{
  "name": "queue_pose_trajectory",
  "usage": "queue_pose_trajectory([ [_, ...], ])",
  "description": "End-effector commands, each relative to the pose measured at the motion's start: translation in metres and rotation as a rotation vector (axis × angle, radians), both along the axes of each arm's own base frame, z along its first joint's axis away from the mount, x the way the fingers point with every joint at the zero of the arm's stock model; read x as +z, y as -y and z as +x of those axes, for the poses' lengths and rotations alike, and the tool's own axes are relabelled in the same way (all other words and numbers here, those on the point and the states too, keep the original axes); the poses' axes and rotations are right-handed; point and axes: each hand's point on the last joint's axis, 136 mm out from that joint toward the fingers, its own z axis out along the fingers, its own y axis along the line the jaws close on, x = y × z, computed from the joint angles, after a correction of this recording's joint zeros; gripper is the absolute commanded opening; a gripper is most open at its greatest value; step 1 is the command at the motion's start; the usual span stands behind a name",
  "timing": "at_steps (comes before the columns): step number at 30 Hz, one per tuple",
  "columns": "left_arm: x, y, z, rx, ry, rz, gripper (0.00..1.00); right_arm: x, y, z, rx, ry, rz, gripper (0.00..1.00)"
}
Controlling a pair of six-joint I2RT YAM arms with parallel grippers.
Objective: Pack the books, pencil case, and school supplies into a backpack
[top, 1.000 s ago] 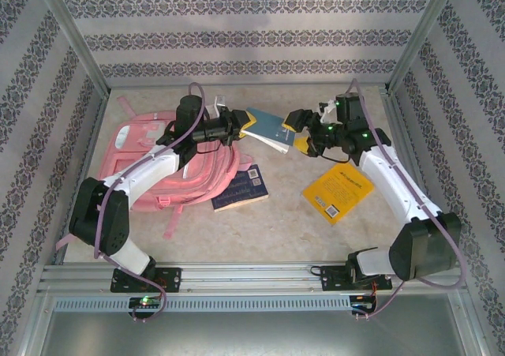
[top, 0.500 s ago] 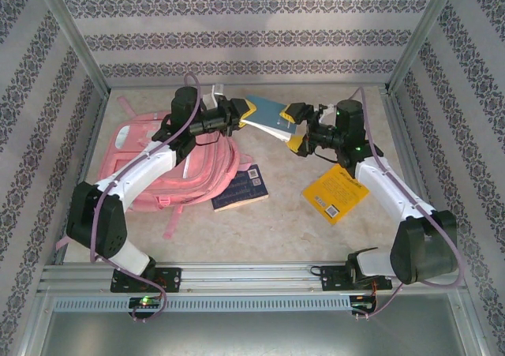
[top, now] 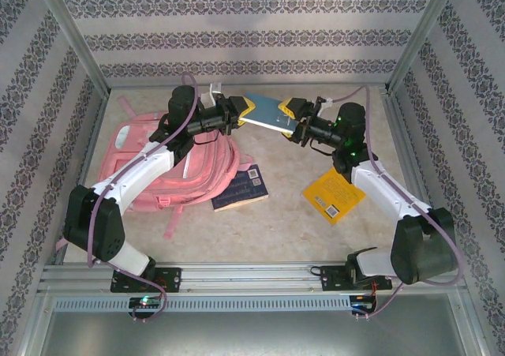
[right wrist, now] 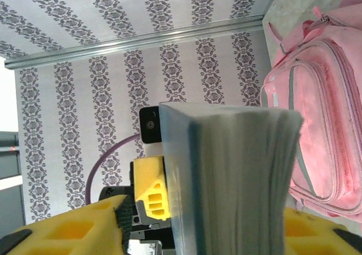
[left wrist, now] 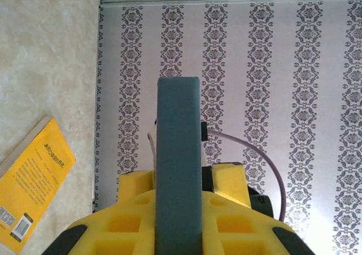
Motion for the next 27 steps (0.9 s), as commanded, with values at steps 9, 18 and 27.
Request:
queue_pose_trajectory([
  [9, 0.010, -0.003, -0.010, -0.026, 0.016, -0.011, 0.02, 0.015, 0.008, -0.008, 0.010, 0.080, 0.012, 0.32],
  [18, -0.004, -0.006, -0.017, -0.043, -0.010, 0.019, 0.14, 0.013, 0.006, -0.014, 0.027, 0.121, -0.037, 0.07],
  [27, -0.058, -0.053, -0.025, 0.024, -0.053, 0.406, 0.47, -0.024, 0.033, -0.035, -0.064, 0.095, -0.261, 0.00],
])
